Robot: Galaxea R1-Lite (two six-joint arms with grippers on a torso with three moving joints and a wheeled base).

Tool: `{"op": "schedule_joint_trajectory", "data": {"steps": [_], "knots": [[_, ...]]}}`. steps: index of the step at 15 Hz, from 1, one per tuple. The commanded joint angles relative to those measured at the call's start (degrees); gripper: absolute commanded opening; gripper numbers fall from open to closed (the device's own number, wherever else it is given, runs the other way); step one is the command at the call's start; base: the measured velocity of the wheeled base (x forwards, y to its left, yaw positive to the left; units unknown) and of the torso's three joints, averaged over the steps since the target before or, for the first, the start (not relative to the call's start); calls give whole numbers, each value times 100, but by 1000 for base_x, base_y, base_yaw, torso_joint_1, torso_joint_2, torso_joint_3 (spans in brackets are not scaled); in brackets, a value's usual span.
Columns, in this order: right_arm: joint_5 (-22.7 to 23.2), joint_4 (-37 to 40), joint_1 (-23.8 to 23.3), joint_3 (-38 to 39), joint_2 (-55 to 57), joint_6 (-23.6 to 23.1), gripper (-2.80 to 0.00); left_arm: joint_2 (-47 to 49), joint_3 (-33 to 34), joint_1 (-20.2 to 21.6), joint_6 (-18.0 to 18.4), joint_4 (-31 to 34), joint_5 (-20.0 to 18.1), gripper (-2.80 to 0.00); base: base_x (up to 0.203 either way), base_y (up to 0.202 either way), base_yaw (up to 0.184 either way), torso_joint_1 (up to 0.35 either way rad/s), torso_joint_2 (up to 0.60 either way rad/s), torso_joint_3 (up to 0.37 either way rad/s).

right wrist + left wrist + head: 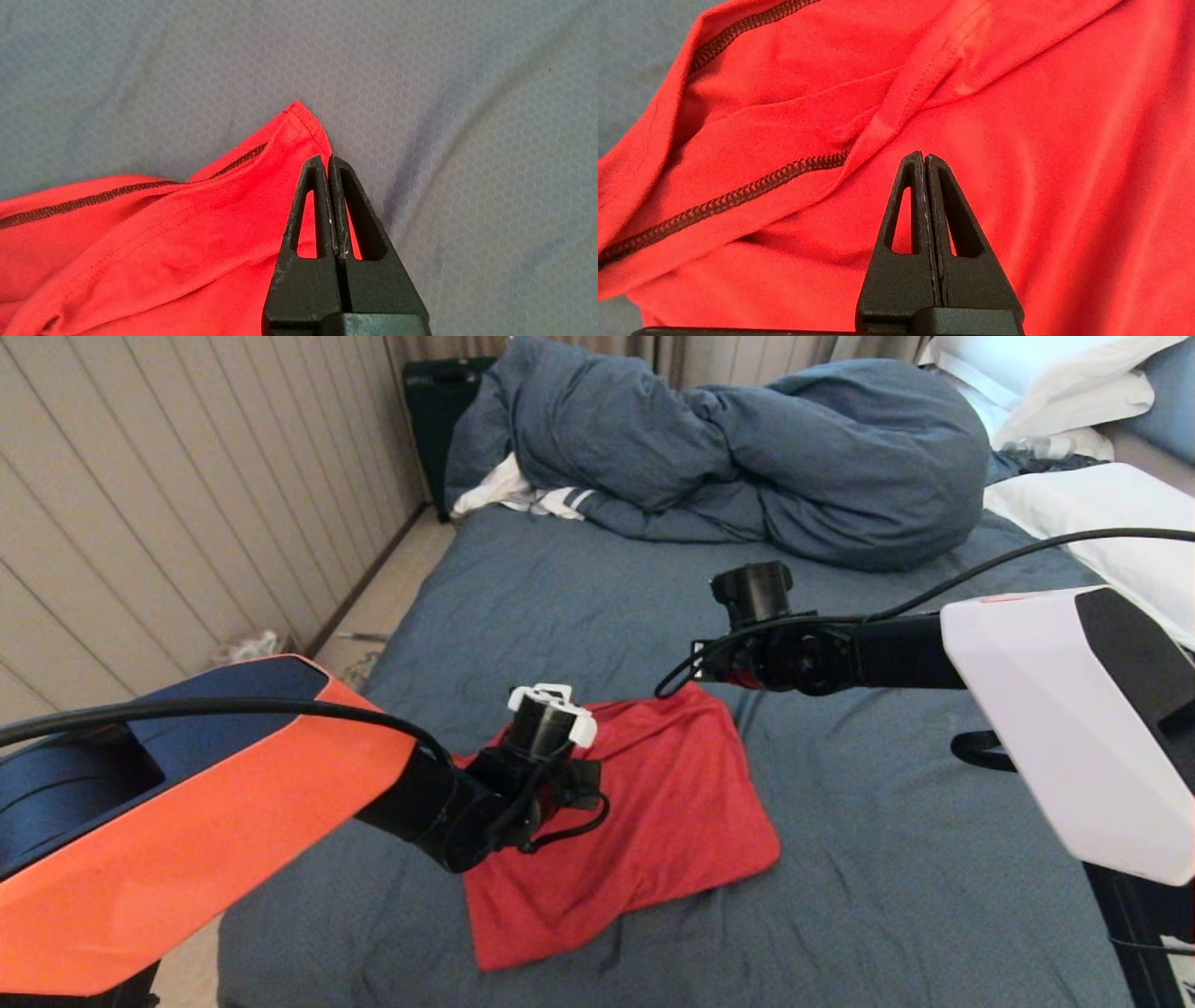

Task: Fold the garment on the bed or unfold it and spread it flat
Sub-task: Fold the red T-shirt

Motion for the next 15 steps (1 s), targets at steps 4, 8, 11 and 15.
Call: {"op": "schedule_joint_trajectory", "data": {"steps": [4, 8, 11, 15], "knots": [[-3, 2, 9, 5, 30, 6, -280, 55, 177, -84, -7, -11, -114, -280, 0, 0, 0, 0, 0, 0], [-10, 2, 15, 3, 37, 6, -280, 485, -189, 92, 9, -11, -123, -280, 0, 0, 0, 0, 0, 0], [-10, 2, 15, -6, 46, 6, -280, 756, -531, 261, 47, 29, -130, -280, 0, 0, 0, 0, 0, 0], [-1, 2, 15, -15, 46, 6, -280, 1025, -969, 604, 121, 181, -130, -280, 0, 0, 0, 0, 0, 0]]}}
